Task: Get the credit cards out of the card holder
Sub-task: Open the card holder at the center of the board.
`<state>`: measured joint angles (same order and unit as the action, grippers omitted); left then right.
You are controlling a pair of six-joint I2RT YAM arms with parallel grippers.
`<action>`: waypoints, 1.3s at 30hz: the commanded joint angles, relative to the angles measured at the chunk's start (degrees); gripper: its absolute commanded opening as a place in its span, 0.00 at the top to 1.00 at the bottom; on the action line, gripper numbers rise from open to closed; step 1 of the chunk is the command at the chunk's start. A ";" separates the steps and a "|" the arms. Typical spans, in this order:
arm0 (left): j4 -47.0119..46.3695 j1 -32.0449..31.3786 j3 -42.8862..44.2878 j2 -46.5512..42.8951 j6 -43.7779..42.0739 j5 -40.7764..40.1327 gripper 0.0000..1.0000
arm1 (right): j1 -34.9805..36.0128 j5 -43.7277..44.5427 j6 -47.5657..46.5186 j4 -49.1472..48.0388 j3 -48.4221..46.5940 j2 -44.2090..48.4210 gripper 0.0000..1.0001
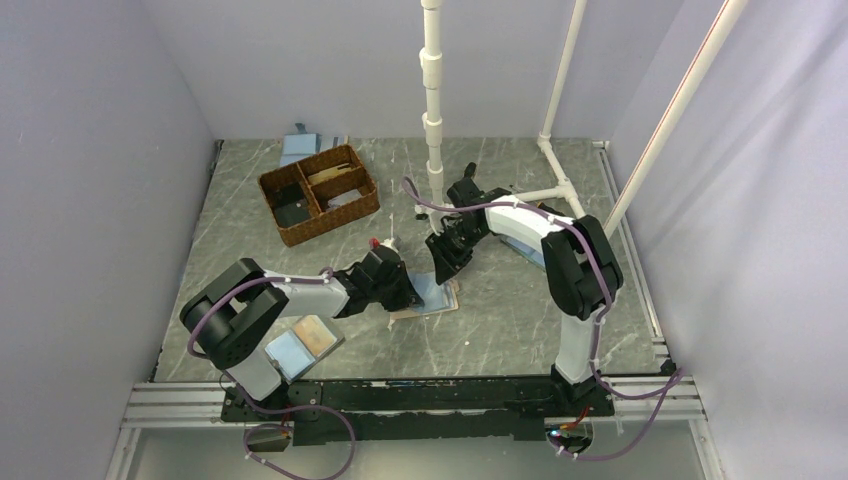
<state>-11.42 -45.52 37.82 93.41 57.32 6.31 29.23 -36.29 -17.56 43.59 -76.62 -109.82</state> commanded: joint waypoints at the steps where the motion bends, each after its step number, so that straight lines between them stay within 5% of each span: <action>1: 7.44 0.87 -2.49 1.87 -1.51 -3.87 1.00 | 0.15 -1.35 -0.95 1.50 -2.05 -1.03 0.67; 18: 3.24 0.89 -3.76 1.06 -1.78 -1.73 0.99 | 1.26 -2.12 1.96 1.29 -2.40 -6.63 0.66; 22: -0.70 0.91 -4.48 0.96 -2.58 0.92 0.64 | 1.48 -4.44 3.23 0.23 -2.17 -7.79 0.65; 26: -2.94 0.88 -4.83 0.90 -3.39 2.63 0.44 | 1.51 -9.56 4.68 -0.88 -2.00 -9.42 0.66; 39: -4.89 0.80 -5.51 0.01 -5.42 4.47 0.27 | -0.05 -20.37 12.33 -8.20 0.78 -10.39 0.69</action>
<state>-22.28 -44.99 34.30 92.55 55.81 12.53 29.47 -52.03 -7.55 39.33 -76.66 -119.04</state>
